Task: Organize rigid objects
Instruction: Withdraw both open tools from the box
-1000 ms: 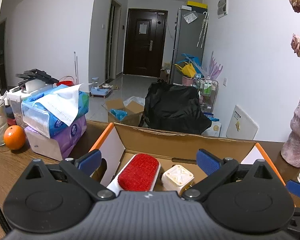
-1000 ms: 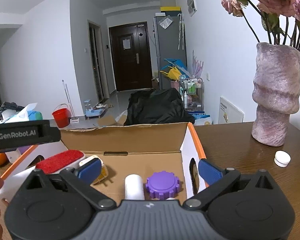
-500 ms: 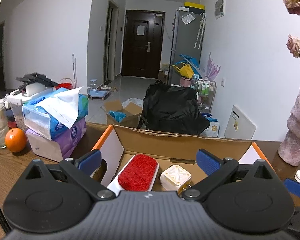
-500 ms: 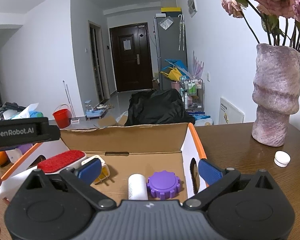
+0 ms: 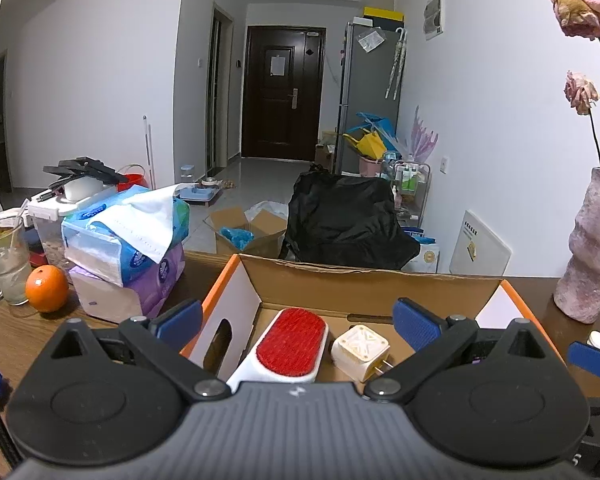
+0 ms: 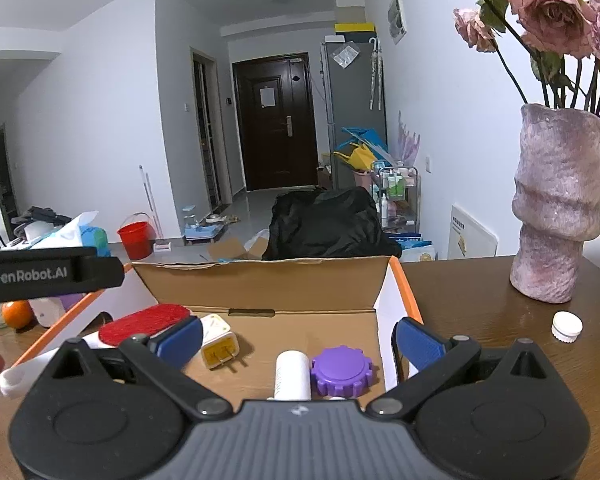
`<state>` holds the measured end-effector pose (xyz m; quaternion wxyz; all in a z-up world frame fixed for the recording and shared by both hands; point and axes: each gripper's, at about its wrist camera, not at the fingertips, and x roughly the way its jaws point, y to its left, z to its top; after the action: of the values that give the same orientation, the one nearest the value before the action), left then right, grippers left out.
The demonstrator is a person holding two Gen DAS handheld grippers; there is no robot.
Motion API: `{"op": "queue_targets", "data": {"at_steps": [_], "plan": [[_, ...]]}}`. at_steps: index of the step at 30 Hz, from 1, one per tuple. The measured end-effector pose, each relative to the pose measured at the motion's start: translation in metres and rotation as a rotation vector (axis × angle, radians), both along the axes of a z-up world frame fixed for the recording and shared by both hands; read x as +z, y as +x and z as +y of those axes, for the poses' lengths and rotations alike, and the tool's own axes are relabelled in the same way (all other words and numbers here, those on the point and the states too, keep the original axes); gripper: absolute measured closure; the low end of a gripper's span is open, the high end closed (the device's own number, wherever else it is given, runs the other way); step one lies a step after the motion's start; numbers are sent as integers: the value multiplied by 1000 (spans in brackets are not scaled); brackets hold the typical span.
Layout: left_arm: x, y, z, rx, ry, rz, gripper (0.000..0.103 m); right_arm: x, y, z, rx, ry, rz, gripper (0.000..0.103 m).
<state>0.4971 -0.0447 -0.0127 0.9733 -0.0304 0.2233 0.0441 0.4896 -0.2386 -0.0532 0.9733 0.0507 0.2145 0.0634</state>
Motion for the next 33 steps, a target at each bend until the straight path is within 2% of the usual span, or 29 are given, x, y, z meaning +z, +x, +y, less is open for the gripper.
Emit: {"op": "queue_targets", "data": {"at_steps": [14, 33], "plan": [[6, -39, 5, -4, 15, -34, 0, 3, -31, 13, 43, -30, -23, 0], [4, -94, 33, 25, 15, -18, 0, 4, -81, 37, 62, -75, -21, 0]]}}
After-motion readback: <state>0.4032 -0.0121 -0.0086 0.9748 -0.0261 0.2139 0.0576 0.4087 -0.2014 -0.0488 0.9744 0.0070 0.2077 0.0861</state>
